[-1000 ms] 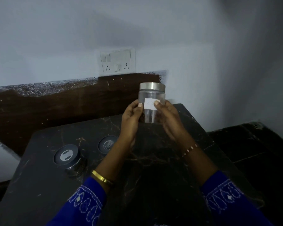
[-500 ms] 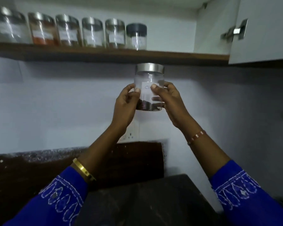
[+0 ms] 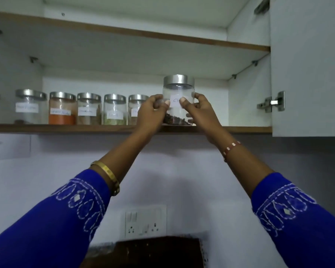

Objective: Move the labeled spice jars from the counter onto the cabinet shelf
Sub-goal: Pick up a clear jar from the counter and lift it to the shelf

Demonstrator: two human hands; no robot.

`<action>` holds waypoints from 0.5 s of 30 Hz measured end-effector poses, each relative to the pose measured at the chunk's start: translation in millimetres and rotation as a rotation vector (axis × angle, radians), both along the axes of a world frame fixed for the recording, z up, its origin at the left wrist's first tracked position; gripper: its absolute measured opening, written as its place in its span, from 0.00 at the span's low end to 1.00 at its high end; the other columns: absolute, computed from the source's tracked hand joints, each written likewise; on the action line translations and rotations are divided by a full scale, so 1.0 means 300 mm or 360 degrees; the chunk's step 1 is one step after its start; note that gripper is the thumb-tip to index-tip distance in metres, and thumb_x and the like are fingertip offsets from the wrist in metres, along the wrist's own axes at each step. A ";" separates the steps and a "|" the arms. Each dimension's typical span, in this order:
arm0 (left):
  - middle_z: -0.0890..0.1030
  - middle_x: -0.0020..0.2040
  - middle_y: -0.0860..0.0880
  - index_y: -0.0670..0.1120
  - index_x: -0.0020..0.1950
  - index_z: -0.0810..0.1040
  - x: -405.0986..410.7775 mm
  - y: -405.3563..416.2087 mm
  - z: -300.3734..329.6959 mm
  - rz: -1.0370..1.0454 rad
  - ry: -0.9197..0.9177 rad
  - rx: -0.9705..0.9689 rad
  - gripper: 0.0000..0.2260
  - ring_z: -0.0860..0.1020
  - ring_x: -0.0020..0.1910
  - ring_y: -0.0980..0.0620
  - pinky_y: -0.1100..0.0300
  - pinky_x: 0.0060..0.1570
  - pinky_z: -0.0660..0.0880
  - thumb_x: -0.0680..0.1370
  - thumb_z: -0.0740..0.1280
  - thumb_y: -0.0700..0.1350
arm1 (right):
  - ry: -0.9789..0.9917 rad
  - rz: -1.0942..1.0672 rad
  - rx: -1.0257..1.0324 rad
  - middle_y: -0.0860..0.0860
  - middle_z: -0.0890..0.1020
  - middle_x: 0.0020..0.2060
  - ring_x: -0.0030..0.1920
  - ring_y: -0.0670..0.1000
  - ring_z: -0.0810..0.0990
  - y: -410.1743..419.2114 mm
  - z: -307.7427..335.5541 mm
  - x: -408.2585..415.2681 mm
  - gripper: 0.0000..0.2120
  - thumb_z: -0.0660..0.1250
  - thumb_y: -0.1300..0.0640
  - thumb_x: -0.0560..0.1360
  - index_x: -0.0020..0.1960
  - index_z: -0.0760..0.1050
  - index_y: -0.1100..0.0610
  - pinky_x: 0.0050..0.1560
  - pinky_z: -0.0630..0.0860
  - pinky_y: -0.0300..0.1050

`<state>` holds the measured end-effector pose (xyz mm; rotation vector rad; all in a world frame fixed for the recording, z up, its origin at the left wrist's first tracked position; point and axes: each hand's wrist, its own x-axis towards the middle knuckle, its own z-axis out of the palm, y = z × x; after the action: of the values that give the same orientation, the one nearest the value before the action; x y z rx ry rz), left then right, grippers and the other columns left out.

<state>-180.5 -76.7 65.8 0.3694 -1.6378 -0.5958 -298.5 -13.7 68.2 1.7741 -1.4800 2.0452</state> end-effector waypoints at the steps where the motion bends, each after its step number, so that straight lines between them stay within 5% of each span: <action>1: 0.78 0.59 0.40 0.43 0.65 0.71 -0.018 -0.011 0.014 0.0023 -0.0032 -0.0007 0.17 0.78 0.57 0.43 0.54 0.54 0.74 0.78 0.63 0.47 | 0.0001 -0.0024 0.0008 0.53 0.76 0.51 0.48 0.51 0.77 -0.015 0.009 -0.017 0.25 0.62 0.46 0.77 0.70 0.62 0.55 0.53 0.75 0.47; 9: 0.80 0.56 0.46 0.43 0.64 0.73 -0.143 -0.131 0.042 0.0158 -0.0257 -0.0129 0.17 0.78 0.51 0.54 0.69 0.43 0.72 0.76 0.67 0.44 | 0.0094 -0.0092 0.0131 0.53 0.74 0.50 0.50 0.52 0.75 -0.113 0.038 -0.172 0.25 0.63 0.48 0.77 0.70 0.62 0.56 0.55 0.73 0.48; 15: 0.78 0.61 0.45 0.44 0.68 0.70 -0.236 -0.186 0.039 0.0338 -0.0483 -0.0240 0.22 0.76 0.61 0.50 0.64 0.52 0.67 0.75 0.67 0.43 | 0.0149 -0.0267 0.0135 0.57 0.78 0.56 0.49 0.53 0.75 -0.205 0.042 -0.254 0.26 0.64 0.48 0.76 0.69 0.63 0.59 0.40 0.70 0.39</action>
<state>-251.3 -132.4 77.6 0.5340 -1.8899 -0.2626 -374.7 -75.0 80.8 1.6845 -1.6483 1.8213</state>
